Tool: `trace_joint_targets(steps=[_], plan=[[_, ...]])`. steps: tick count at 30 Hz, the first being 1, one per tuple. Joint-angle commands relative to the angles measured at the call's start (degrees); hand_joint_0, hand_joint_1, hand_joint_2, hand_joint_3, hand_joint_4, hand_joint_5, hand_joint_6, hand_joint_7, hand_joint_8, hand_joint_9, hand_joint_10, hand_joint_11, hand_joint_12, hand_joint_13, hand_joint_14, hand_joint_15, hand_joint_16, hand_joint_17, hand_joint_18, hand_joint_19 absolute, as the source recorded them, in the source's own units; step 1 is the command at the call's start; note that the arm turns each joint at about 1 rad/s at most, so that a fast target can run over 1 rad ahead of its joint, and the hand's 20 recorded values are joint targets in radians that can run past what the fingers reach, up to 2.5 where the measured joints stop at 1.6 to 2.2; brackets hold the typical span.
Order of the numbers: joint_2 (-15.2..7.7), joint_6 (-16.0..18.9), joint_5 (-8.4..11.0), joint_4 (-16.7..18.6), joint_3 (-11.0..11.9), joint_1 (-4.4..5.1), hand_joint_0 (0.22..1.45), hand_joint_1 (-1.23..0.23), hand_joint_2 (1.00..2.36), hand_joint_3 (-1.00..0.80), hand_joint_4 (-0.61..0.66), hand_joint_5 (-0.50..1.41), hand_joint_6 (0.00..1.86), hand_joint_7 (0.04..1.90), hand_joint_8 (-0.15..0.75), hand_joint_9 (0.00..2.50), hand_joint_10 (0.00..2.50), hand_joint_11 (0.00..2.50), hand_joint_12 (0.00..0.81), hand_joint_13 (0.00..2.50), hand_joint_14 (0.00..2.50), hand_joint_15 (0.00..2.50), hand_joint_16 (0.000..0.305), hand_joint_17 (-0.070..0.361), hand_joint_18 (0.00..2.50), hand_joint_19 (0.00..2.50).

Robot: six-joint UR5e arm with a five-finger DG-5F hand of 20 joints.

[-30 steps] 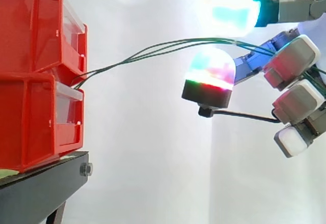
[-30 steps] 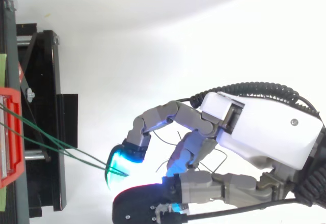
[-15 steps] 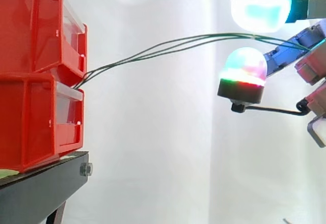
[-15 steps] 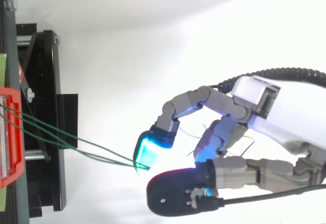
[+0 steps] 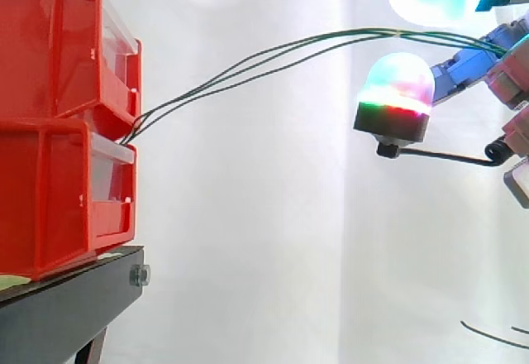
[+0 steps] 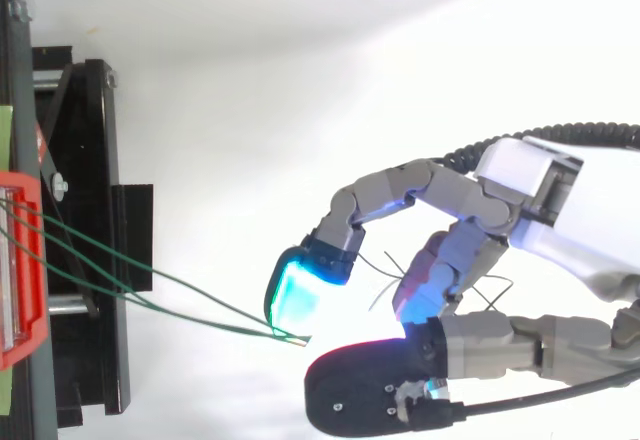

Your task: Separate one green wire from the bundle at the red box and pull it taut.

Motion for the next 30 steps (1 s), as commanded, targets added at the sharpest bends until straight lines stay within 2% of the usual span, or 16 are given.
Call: trace_joint_targets(steps=[1,6,10,15,19,21,26,30], plan=[[0.0,0.0,0.04,0.0,0.1,-0.03,0.58,-0.68,1.01,-0.31,0.05,-0.20,0.87,0.88,0.264,1.42,0.03,0.95,0.343,1.30,0.03,0.86,0.047,0.105,0.83,0.69],[0.0,-0.1,0.04,0.2,0.9,-0.30,0.59,-0.72,1.02,-0.25,0.01,-0.20,0.88,0.89,0.263,1.40,0.03,0.96,0.339,1.30,0.03,0.87,0.047,0.105,0.84,0.68],[0.0,-0.4,0.04,0.2,1.6,-0.30,0.60,-0.74,1.02,-0.28,0.02,-0.20,0.88,0.87,0.259,1.39,0.03,0.95,0.338,1.30,0.03,0.87,0.047,0.105,0.85,0.68],[-0.1,-1.9,0.39,1.5,1.4,-0.03,0.56,-0.69,1.00,-0.50,0.07,-0.20,0.88,0.83,0.267,1.41,0.03,0.95,0.346,1.31,0.03,0.87,0.048,0.107,0.86,0.68],[-0.1,-4.3,0.65,5.1,1.4,0.14,0.54,-0.65,1.00,-0.50,0.08,-0.20,0.88,0.83,0.274,1.42,0.03,0.95,0.350,1.31,0.03,0.87,0.048,0.109,0.87,0.68],[-0.1,-5.4,0.56,6.2,1.4,0.23,0.54,-0.70,1.00,-0.50,0.08,-0.20,0.88,0.85,0.271,1.41,0.03,0.95,0.347,1.31,0.03,0.86,0.048,0.109,0.87,0.67],[-0.1,-5.4,0.48,6.3,1.4,0.23,0.60,-0.79,1.00,-0.50,0.05,-0.20,0.87,0.88,0.255,1.41,0.03,0.96,0.339,1.31,0.03,0.88,0.046,0.104,0.86,0.69],[-0.1,-5.5,0.48,6.8,1.4,0.23,0.62,-0.81,1.01,-0.38,-0.03,-0.20,0.89,0.91,0.254,1.40,0.03,0.97,0.335,1.31,0.03,0.87,0.046,0.103,0.86,0.68]])
